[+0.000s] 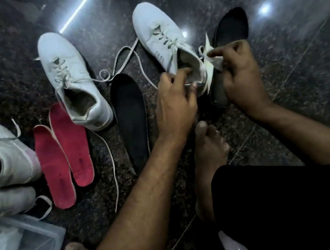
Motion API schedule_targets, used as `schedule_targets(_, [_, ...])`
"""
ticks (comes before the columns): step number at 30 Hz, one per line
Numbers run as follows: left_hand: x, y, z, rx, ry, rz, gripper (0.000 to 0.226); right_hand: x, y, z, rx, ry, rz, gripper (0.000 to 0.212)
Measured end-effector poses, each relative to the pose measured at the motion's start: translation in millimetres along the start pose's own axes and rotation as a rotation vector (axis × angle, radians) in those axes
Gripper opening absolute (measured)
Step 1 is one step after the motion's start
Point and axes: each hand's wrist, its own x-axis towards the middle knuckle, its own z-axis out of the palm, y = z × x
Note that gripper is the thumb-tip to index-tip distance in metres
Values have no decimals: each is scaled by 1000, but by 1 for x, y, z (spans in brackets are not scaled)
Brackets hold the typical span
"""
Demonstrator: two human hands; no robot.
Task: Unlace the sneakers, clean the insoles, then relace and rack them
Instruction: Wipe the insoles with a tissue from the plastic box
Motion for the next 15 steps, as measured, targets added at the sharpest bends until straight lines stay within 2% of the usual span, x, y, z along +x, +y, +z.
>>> schedule_targets(5, [-7,20,26,-43,-56,67,20,-4,42,-12,-51,-27,268,43])
schedule_targets(8, [-7,30,42,11,-40,61,20,-9,63,-16,-190,-99,378,33])
schedule_targets(10, [-6,36,56,52,-118,17,20,-14,75,-15,-238,-120,469,33])
schedule_targets(12, [-5,37,69,111,-228,-64,17,-19,81,-11,-293,-163,560,43])
schedule_targets(15, [-4,34,79,130,-337,-159,21,-21,85,-4,-370,-230,586,47])
